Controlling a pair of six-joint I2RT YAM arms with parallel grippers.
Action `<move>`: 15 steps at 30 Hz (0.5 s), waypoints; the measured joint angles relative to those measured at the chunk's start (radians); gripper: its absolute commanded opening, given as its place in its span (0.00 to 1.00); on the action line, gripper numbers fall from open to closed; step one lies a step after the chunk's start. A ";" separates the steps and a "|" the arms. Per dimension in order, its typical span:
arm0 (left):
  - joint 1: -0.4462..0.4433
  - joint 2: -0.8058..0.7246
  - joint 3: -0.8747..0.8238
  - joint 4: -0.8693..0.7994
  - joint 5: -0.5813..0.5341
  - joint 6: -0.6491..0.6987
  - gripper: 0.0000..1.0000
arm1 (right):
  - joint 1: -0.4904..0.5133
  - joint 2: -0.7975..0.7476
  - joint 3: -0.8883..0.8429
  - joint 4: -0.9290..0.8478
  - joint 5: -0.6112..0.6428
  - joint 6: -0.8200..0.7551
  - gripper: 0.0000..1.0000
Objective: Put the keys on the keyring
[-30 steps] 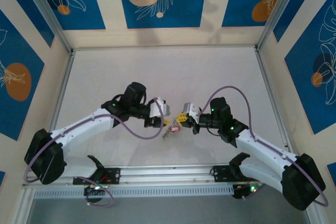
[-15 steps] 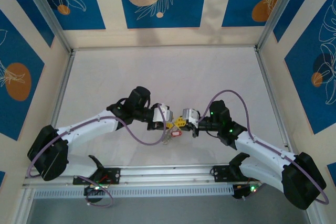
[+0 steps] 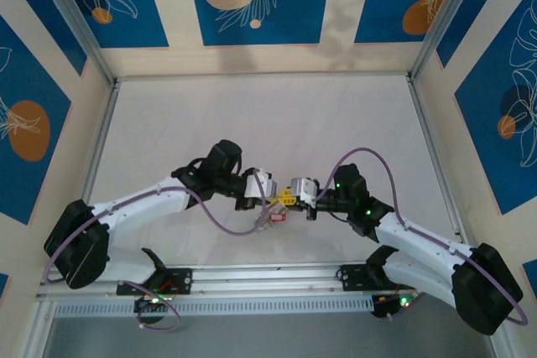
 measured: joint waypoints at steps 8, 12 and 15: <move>0.000 -0.040 -0.036 0.038 -0.018 -0.026 0.00 | 0.008 -0.120 -0.083 0.040 0.026 0.016 0.29; 0.000 -0.046 -0.059 0.081 -0.018 -0.051 0.00 | 0.009 -0.122 -0.093 0.042 0.036 0.027 0.28; 0.000 -0.046 -0.063 0.090 -0.016 -0.059 0.00 | 0.010 -0.116 -0.093 0.053 0.045 0.031 0.28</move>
